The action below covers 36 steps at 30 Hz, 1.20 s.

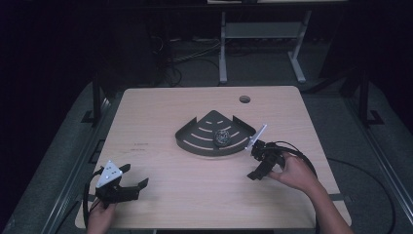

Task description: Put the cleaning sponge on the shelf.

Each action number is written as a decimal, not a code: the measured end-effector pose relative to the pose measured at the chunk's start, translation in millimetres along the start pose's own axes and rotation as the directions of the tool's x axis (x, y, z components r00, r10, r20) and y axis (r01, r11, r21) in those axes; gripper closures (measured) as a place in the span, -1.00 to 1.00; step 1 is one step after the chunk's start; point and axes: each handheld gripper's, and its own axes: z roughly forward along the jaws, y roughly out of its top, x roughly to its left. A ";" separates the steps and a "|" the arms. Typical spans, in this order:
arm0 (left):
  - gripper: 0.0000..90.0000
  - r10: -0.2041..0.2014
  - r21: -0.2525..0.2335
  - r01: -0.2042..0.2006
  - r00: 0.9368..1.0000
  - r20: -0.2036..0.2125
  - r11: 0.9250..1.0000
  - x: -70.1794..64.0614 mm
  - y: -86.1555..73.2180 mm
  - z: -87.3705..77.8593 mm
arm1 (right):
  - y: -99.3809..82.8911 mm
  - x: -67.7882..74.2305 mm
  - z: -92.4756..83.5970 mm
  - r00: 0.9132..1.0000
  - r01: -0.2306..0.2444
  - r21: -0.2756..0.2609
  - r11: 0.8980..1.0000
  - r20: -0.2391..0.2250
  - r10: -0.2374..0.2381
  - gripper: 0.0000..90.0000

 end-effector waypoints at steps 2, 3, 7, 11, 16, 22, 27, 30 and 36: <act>-0.70 0.003 0.000 -0.003 1.000 0.001 1.000 -0.2 0.2 0.5 | -3.5 1.9 0.1 1.000 -0.001 -0.002 1.000 -0.002 0.001 -0.57; -0.70 0.005 0.001 -0.005 1.000 0.001 1.000 -0.5 0.3 0.8 | -4.6 2.3 0.3 1.000 -0.001 -0.002 1.000 -0.001 0.001 -0.57; -0.70 0.004 0.002 -0.004 1.000 0.001 1.000 -0.8 0.4 1.2 | -11.4 2.6 0.9 1.000 -0.009 -0.004 1.000 -0.002 0.009 -0.57; -0.70 0.002 0.000 -0.002 1.000 0.002 1.000 -0.5 0.3 1.1 | -18.5 2.4 0.9 1.000 -0.023 -0.012 1.000 -0.005 0.023 -0.58; -0.70 0.003 0.002 -0.003 1.000 0.002 1.000 -0.9 0.5 1.6 | -26.9 3.2 1.3 0.999 -0.034 -0.019 0.999 -0.006 0.033 -0.57; -0.70 0.002 0.003 -0.002 1.000 0.004 1.000 -1.2 1.0 2.6 | -35.6 7.4 -1.3 0.999 -0.043 -0.045 0.998 -0.011 0.043 -0.57; -0.70 0.006 0.005 -0.006 1.000 0.006 1.000 -1.6 1.3 3.4 | -42.4 9.5 -2.7 0.999 -0.050 -0.056 0.997 -0.008 0.049 -0.57; -0.70 0.005 0.005 -0.005 1.000 0.007 1.000 -1.4 1.3 3.3 | -47.5 11.2 -2.6 0.998 -0.055 -0.062 0.997 -0.005 0.055 -0.57; -0.70 0.007 0.005 -0.007 1.000 0.008 1.000 -1.7 1.4 3.7 | -56.6 13.1 1.7 0.998 -0.070 -0.074 0.995 -0.012 0.069 -0.57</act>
